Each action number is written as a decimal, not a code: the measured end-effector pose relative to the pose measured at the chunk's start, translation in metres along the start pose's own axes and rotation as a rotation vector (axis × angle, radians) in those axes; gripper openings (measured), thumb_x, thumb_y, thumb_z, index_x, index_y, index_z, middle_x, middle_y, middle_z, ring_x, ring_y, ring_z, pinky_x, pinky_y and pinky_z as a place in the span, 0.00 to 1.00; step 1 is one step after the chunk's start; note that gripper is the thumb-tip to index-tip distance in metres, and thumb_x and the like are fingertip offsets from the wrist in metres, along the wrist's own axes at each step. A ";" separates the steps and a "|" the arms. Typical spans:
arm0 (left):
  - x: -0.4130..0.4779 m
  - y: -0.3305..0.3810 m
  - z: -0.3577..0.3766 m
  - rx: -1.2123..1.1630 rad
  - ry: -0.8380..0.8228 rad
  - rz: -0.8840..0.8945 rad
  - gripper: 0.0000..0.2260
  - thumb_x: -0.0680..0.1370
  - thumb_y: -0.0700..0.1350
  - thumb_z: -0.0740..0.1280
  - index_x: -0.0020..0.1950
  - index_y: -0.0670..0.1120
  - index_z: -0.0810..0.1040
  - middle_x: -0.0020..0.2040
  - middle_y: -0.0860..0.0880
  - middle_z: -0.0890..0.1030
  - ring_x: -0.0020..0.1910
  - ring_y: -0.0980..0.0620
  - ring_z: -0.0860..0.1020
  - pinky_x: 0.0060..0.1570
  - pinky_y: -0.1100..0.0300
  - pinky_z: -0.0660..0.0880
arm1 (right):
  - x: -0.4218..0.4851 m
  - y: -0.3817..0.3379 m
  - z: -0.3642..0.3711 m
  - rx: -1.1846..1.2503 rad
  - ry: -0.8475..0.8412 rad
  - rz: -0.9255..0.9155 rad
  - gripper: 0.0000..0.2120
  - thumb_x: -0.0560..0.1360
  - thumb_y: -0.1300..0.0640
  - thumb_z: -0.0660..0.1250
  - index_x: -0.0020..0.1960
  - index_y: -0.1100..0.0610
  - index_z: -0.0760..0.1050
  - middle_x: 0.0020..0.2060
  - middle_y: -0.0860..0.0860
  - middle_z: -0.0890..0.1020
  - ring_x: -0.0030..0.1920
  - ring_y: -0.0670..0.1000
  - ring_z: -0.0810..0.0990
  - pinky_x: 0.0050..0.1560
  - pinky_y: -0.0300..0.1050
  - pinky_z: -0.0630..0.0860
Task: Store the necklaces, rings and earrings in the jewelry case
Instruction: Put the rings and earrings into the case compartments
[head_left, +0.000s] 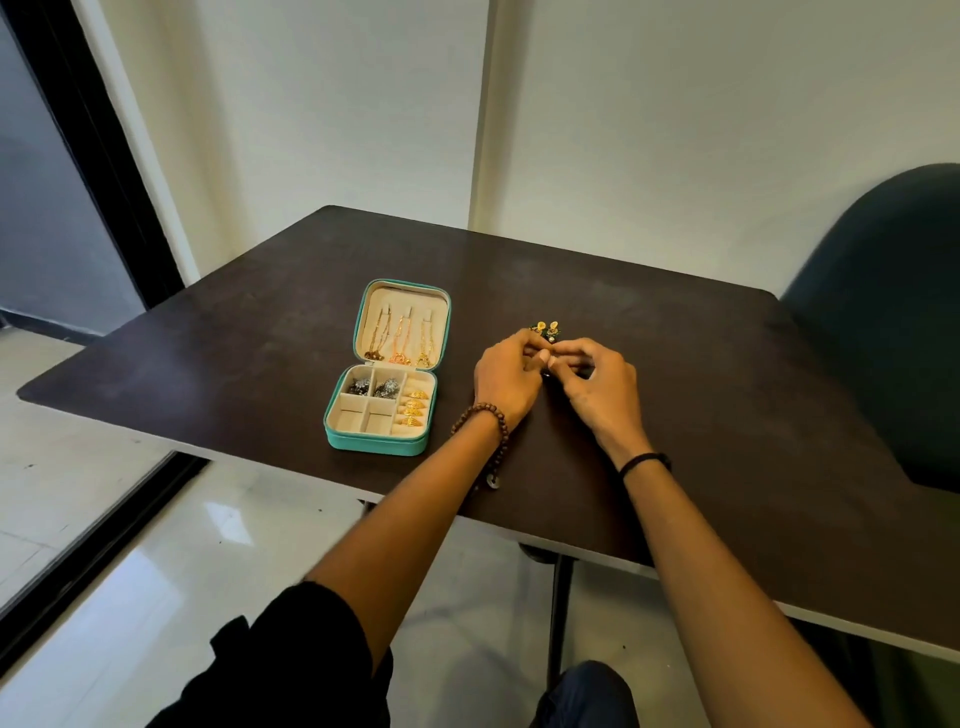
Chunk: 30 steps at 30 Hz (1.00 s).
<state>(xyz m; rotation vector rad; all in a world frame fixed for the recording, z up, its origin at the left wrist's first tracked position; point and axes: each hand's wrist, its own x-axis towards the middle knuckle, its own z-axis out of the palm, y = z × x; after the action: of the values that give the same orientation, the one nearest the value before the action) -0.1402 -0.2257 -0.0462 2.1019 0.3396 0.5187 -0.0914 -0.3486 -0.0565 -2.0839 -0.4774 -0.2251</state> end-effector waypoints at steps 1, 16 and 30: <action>-0.003 0.000 -0.001 -0.019 0.002 -0.009 0.05 0.79 0.46 0.68 0.54 0.50 0.81 0.48 0.53 0.83 0.48 0.57 0.80 0.56 0.56 0.77 | -0.004 -0.002 -0.001 0.032 0.008 0.010 0.06 0.76 0.56 0.73 0.53 0.50 0.84 0.44 0.42 0.85 0.46 0.37 0.82 0.44 0.28 0.75; -0.050 0.005 -0.026 -0.419 -0.137 -0.051 0.09 0.78 0.41 0.70 0.56 0.48 0.84 0.49 0.51 0.85 0.52 0.57 0.82 0.56 0.60 0.78 | -0.064 -0.019 -0.029 0.403 -0.009 0.099 0.10 0.77 0.59 0.72 0.57 0.52 0.85 0.52 0.46 0.86 0.57 0.44 0.83 0.59 0.38 0.78; -0.057 0.028 -0.079 -0.730 -0.183 -0.082 0.09 0.79 0.40 0.67 0.57 0.40 0.83 0.50 0.45 0.85 0.47 0.56 0.83 0.44 0.64 0.81 | -0.068 -0.071 -0.044 0.592 -0.118 0.111 0.12 0.81 0.64 0.65 0.58 0.56 0.84 0.56 0.51 0.85 0.57 0.50 0.83 0.53 0.41 0.80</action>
<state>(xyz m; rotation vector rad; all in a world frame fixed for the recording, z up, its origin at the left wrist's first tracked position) -0.2277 -0.2078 0.0026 1.4045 0.1014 0.3283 -0.1814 -0.3693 -0.0017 -1.5397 -0.4328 0.1003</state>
